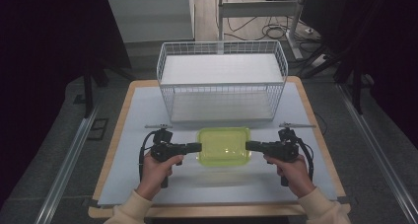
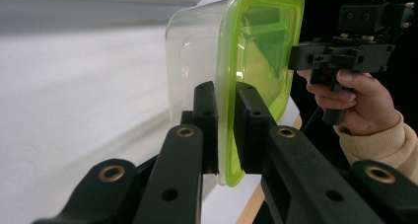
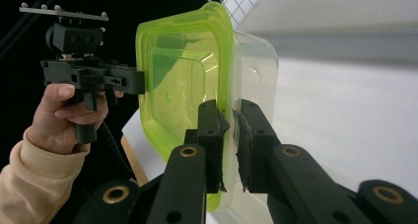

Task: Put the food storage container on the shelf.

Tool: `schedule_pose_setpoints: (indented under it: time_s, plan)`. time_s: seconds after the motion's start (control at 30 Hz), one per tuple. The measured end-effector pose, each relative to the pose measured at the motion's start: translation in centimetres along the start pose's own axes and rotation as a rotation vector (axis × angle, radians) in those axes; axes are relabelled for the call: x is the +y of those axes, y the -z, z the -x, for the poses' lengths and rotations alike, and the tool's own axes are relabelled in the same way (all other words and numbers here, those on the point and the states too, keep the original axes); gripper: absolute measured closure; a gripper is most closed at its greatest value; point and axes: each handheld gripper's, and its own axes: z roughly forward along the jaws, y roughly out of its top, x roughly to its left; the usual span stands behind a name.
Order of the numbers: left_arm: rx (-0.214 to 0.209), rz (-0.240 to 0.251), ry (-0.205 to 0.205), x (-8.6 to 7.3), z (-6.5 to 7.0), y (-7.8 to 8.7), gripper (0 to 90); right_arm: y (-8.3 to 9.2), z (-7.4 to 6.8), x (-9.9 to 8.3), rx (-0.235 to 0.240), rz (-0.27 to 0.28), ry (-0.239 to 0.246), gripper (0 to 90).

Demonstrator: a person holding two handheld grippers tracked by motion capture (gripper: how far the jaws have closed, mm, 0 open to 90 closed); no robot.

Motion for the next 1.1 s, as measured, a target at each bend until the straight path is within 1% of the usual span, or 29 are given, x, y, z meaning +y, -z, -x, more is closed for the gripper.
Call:
schedule_pose_setpoints:
  time_s: [0.03,0.07,0.1,0.17,0.23,0.4,0.43,0.47,0.53,0.67,0.7,1.07,1.1]
  plan:
    - [-0.003,0.002,-0.002,0.2,0.1,0.1,82.0,0.2,-0.4,0.6,0.000,0.007,0.009,80.9]
    - [-0.005,0.006,-0.002,0.5,0.2,0.2,82.0,0.2,-0.4,0.6,0.000,0.007,0.009,80.9]
    - [-0.004,0.012,-0.008,0.9,0.3,0.4,82.0,0.3,-0.8,1.1,-0.003,0.012,0.020,80.9]
    - [-0.005,0.016,-0.010,1.3,0.5,0.5,82.0,0.4,-1.0,1.6,-0.006,0.015,0.026,80.9]
    - [-0.003,0.017,-0.012,1.5,0.6,0.6,82.0,0.4,-1.0,1.8,-0.006,0.015,0.027,80.9]
    - [-0.002,0.026,-0.010,2.4,0.7,0.8,82.0,0.5,-1.4,3.0,-0.015,0.020,0.033,80.9]
    - [-0.002,0.030,-0.012,2.9,0.8,1.0,82.0,0.5,-1.5,3.2,-0.014,0.023,0.033,80.9]
    - [-0.002,0.030,-0.012,2.9,0.8,1.0,82.0,0.5,-1.6,3.4,-0.015,0.025,0.034,80.9]
    - [0.000,0.032,-0.014,3.3,0.8,1.1,82.0,0.5,-1.6,3.6,-0.016,0.027,0.036,80.9]
    - [0.003,0.041,-0.020,4.2,1.0,1.5,82.0,0.5,-2.2,4.6,-0.019,0.030,0.045,80.8]
    - [0.003,0.041,-0.020,4.2,1.0,1.5,82.0,0.5,-2.2,4.8,-0.020,0.030,0.046,80.8]
    - [0.005,0.053,-0.027,6.0,1.6,2.1,82.0,0.7,-2.8,6.3,-0.024,0.043,0.055,80.8]
    - [0.006,0.053,-0.030,6.2,1.7,2.2,82.0,0.7,-3.1,6.7,-0.026,0.047,0.061,80.8]
